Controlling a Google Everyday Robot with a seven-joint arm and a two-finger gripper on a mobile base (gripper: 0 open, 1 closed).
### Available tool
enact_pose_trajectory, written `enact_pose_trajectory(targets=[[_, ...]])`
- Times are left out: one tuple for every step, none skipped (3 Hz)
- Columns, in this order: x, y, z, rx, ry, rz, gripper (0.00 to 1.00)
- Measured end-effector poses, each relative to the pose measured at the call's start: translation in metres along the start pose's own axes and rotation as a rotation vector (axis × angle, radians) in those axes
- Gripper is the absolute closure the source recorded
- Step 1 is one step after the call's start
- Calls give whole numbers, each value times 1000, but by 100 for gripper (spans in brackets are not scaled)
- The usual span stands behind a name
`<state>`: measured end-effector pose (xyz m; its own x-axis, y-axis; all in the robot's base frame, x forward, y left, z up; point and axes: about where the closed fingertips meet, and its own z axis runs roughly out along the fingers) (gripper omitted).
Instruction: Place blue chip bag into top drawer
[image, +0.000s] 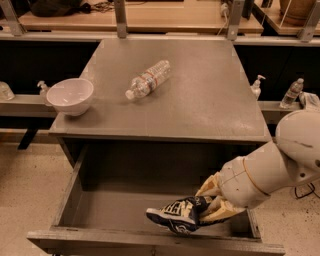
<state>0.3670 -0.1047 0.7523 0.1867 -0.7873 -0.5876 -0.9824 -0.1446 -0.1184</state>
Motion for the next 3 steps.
enact_pose_trajectory(targets=[[12,1,3,4,34,107,28],[10,2,2,4,34,112,4],[9,2,2,4,35,108,0]])
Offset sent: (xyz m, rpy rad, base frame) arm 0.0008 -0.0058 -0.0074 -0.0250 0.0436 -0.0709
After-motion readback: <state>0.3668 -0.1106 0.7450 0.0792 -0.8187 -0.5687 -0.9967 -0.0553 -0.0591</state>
